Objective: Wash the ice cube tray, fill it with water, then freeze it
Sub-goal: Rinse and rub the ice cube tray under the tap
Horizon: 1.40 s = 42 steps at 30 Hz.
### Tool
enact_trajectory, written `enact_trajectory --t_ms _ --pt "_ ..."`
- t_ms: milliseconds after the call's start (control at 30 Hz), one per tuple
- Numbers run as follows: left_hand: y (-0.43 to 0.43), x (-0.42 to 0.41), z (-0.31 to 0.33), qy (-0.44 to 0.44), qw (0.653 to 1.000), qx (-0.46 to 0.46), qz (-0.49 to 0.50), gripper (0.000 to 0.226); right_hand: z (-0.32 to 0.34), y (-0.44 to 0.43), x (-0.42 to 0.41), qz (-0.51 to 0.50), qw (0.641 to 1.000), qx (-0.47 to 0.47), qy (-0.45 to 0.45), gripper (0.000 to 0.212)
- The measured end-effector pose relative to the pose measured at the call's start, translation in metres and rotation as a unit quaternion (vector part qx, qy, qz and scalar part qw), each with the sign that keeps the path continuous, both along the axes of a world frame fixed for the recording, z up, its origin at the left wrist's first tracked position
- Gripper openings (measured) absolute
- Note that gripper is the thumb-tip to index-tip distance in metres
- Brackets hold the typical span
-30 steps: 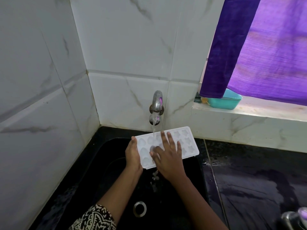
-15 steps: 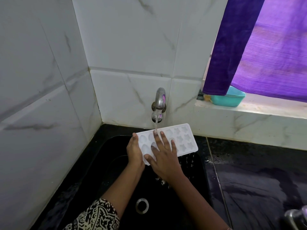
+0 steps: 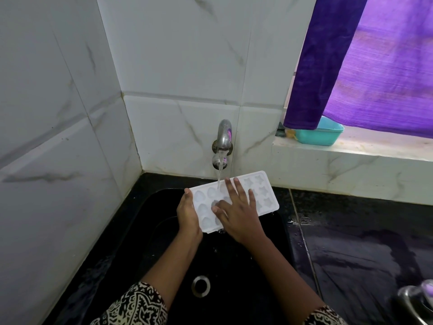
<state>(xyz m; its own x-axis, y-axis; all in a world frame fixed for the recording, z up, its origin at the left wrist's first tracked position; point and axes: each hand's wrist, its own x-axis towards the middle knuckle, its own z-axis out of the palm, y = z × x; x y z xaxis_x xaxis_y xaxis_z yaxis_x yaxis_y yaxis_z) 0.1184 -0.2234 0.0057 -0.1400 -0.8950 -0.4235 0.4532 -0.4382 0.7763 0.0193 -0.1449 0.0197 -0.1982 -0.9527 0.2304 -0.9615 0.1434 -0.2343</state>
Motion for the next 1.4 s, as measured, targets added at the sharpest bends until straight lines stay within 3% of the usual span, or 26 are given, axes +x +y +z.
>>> enact_trajectory --t_ms 167,300,567,767,967,1100,1400 --pt "-0.007 0.002 -0.002 0.021 1.000 -0.006 0.015 0.050 -0.013 -0.001 0.017 0.029 0.999 -0.007 0.020 0.059" --pt "-0.007 0.001 -0.004 0.013 1.000 -0.012 0.005 0.051 -0.010 -0.001 0.000 0.008 1.000 -0.020 0.014 0.050" --pt "-0.016 0.004 -0.005 0.007 1.000 -0.028 0.004 0.044 -0.010 0.001 0.002 -0.005 0.996 -0.041 0.084 0.058" --pt "-0.008 -0.004 -0.013 0.024 0.999 -0.036 0.013 0.039 -0.007 0.012 0.018 -0.045 0.996 -0.072 0.015 0.056" --pt "-0.015 -0.003 -0.012 0.041 0.998 -0.011 0.042 0.043 -0.021 0.043 0.013 -0.076 0.991 -0.099 -0.047 0.036" --pt "-0.019 -0.003 -0.011 0.038 0.998 -0.009 0.044 0.041 -0.022 0.040 0.012 -0.070 0.989 -0.110 -0.063 0.038" --pt "-0.020 -0.007 -0.011 0.059 0.997 -0.004 0.047 0.048 -0.025 0.011 0.016 -0.017 1.000 -0.025 0.003 0.046"
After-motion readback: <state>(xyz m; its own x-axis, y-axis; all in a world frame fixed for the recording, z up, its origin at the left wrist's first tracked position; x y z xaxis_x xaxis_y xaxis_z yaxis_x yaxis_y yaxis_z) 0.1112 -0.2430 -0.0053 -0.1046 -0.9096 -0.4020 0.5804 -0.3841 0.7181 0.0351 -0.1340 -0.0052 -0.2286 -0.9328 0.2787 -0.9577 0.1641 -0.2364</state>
